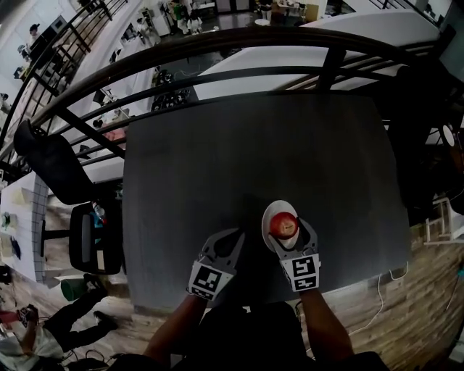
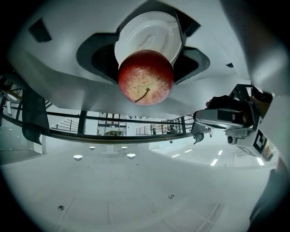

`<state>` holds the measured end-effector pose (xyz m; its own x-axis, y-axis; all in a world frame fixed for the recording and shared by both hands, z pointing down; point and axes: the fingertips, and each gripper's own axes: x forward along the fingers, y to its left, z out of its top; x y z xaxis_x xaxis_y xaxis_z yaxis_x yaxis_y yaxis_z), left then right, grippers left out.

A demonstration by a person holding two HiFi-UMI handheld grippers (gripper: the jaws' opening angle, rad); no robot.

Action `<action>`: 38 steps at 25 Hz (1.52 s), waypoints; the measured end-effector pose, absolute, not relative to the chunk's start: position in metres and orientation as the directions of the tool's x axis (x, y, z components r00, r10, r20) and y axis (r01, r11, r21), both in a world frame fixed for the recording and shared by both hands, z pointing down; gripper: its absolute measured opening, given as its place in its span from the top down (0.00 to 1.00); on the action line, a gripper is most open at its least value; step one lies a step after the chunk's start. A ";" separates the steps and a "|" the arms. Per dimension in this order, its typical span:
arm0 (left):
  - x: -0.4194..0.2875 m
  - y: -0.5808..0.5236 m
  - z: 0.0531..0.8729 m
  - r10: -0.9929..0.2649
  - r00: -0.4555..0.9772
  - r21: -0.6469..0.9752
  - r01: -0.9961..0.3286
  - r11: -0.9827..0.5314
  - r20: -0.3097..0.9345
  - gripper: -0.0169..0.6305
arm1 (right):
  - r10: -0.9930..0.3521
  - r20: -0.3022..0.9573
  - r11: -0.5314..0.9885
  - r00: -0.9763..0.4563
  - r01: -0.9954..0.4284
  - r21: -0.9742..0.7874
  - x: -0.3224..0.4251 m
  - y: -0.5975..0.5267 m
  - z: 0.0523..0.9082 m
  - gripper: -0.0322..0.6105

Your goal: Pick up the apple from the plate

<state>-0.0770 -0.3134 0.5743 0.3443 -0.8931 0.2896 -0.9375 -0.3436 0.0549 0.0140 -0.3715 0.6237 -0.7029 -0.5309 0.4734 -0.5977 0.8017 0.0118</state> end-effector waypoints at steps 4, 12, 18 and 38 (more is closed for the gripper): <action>-0.071 -0.308 0.559 -0.902 0.353 0.063 -0.935 -0.348 0.249 0.93 | -0.543 0.435 0.803 -0.718 -0.596 0.019 0.018 -0.364 0.598 0.35; -0.062 -0.293 0.531 -0.893 0.394 0.060 -0.919 -0.390 0.216 0.93 | -0.587 0.318 0.794 -0.745 -0.606 0.047 0.021 -0.337 0.528 0.35; -0.066 -0.287 0.497 -0.915 0.378 0.108 -0.924 -0.366 0.141 0.93 | -0.611 0.253 0.787 -0.750 -0.611 0.090 0.028 -0.319 0.485 0.35; -0.083 -0.277 0.468 -0.928 0.362 0.073 -0.932 -0.356 0.092 0.93 | -0.752 0.101 0.660 -0.652 -0.744 0.107 0.049 -0.303 0.433 0.35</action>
